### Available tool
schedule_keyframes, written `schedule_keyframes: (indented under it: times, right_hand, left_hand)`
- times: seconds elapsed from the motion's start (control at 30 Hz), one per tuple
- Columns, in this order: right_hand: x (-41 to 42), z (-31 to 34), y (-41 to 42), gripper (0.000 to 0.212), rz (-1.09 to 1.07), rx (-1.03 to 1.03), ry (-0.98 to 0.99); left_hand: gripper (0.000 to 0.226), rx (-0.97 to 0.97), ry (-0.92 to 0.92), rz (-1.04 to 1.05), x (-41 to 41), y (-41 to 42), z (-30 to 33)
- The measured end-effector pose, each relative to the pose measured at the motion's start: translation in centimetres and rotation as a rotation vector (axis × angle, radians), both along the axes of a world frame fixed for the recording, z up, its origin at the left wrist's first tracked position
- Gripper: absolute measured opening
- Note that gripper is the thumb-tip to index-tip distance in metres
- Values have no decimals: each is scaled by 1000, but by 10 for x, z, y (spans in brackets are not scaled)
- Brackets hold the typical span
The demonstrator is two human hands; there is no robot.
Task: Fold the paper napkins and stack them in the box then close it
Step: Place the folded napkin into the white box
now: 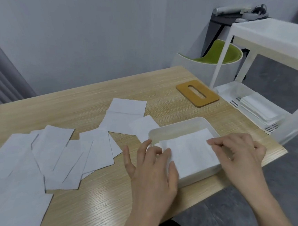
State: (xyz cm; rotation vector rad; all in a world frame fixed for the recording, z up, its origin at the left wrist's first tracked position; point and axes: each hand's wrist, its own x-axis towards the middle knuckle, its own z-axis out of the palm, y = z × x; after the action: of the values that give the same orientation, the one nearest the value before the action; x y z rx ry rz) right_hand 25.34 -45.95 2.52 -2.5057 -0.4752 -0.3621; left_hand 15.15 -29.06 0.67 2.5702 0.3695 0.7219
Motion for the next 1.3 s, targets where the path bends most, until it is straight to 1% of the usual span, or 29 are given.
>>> schedule_keyframes:
  times: [0.17,0.27,0.33,0.4,0.47,0.6,0.73,0.83,0.9,1.0,1.2,1.3]
  right_hand:
    - [-4,1,2,8,8,-30,-30]
    - [-13,3,5,29,128,-52,-44]
    - [-19,4,8,40,247,-74,-16]
    - [-23,2,9,49,310,-125,44]
    - [-24,1,9,56,320,-199,97]
    - [-23,4,11,64,304,-323,164]
    - [-20,6,15,73,292,-410,179]
    - [-18,8,19,71,306,-454,197]
    - [-18,9,20,65,306,-444,243]
    - [-20,12,23,61,297,-439,285]
    - [-24,14,26,51,293,-438,276]
    - [-31,13,26,52,285,-361,248]
  left_hand:
    - [32,-13,6,-22,3,2,-3]
    - [34,-38,-14,-106,4,7,-3]
    - [36,7,1,-226,5,13,-3]
    - [40,70,51,-332,7,18,-2]
    - [44,104,111,-372,8,22,0]
    - [52,119,205,-388,10,25,3]
    - [55,154,234,-392,12,25,6]
    - [61,160,236,-397,13,25,9]
    - [63,162,238,-403,13,24,10]
    - [65,162,251,-415,13,25,10]
    - [62,148,239,-425,11,26,9]
    - [56,127,211,-436,9,28,9]
